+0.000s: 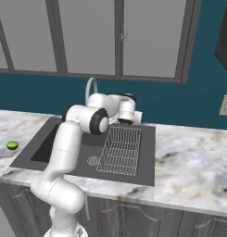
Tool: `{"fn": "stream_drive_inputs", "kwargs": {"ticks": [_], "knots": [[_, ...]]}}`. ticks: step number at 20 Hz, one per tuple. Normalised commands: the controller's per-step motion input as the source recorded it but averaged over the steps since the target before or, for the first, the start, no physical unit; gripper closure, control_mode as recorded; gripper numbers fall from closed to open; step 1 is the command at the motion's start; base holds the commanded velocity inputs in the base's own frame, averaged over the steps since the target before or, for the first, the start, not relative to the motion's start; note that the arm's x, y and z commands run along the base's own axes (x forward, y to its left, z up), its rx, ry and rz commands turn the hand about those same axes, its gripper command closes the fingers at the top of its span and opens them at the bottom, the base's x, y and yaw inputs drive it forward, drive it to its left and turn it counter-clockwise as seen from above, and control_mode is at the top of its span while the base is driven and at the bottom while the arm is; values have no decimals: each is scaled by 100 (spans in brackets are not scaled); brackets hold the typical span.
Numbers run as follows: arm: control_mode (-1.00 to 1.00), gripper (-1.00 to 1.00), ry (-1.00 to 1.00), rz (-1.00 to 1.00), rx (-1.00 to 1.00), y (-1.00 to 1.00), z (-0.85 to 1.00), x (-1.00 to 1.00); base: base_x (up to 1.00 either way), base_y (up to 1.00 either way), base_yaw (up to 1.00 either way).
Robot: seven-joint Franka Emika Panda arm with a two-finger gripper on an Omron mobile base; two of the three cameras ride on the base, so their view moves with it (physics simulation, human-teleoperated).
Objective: Turn on the sink faucet. Then move the onion from the counter to the sink. Turn off the sink. Move the vegetable from the sink to the pot next to the stove. Finally move the pot to the front center burner.
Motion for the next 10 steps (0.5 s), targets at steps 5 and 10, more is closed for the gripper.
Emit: {"fn": "stream_drive_inputs", "kwargs": {"ticks": [5,10], "knots": [[-100,100,0,-8,0,-2,16,0,0,0,0],[-100,100,1,-6,1,-18,16,-1,0,0,0]]}}
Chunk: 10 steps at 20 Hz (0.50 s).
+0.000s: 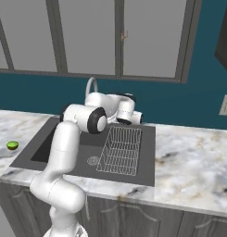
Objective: Turn on the sink faucet. Then move the onion from the counter to the sink. Turn off the sink. Move the vegetable from the sink to the pot next to the stove. Finally move the pot to the front center burner.
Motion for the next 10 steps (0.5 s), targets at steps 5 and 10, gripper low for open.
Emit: {"fn": "stream_drive_inputs", "kwargs": {"ticks": [5,10], "knots": [[-100,100,0,-3,0,-8,0,3,0,0,0],[-100,100,-2,-17,0,-8,0,-19,0,0,0]]}}
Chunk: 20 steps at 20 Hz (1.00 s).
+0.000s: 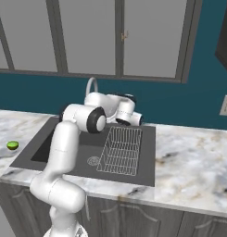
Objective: Turn on the sink faucet. Then move the onion from the counter to the sink. Turn off the sink. Move the vegetable from the sink to the pot next to the stove. Finally move the pot to the front center burner.
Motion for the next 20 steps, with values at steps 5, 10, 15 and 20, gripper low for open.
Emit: {"fn": "stream_drive_inputs", "kwargs": {"ticks": [5,10,15,20], "knots": [[-100,100,0,-25,0,-1,0,-15,0,0,0],[-100,100,0,-19,2,-30,0,-5,0,0,0],[-100,100,0,-11,5,-64,-6,0,0,0,0],[-100,100,0,-3,4,-73,-18,0,0,0,0]]}}
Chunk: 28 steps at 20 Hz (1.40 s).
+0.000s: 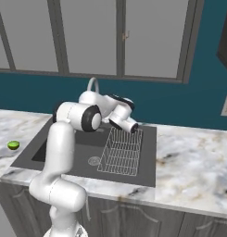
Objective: Turn on the sink faucet. Then move the onion from the counter to the sink. Turn off the sink. Move the vegetable from the sink to the pot next to the stove. Finally move the pot to the front center burner.
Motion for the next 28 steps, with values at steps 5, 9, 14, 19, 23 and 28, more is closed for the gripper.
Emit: {"fn": "stream_drive_inputs", "kwargs": {"ticks": [5,9,14,19,23,28], "knots": [[-100,100,0,0,1,-73,-28,0,0,0,0],[-100,100,0,0,0,-69,-28,4,0,0,0],[-100,100,2,0,0,-65,-24,14,0,0,0],[-100,100,2,0,0,-66,-32,13,0,0,0],[-100,100,0,0,0,-54,-33,16,0,0,0],[-100,100,0,0,2,-38,-35,3,0,0,0]]}}
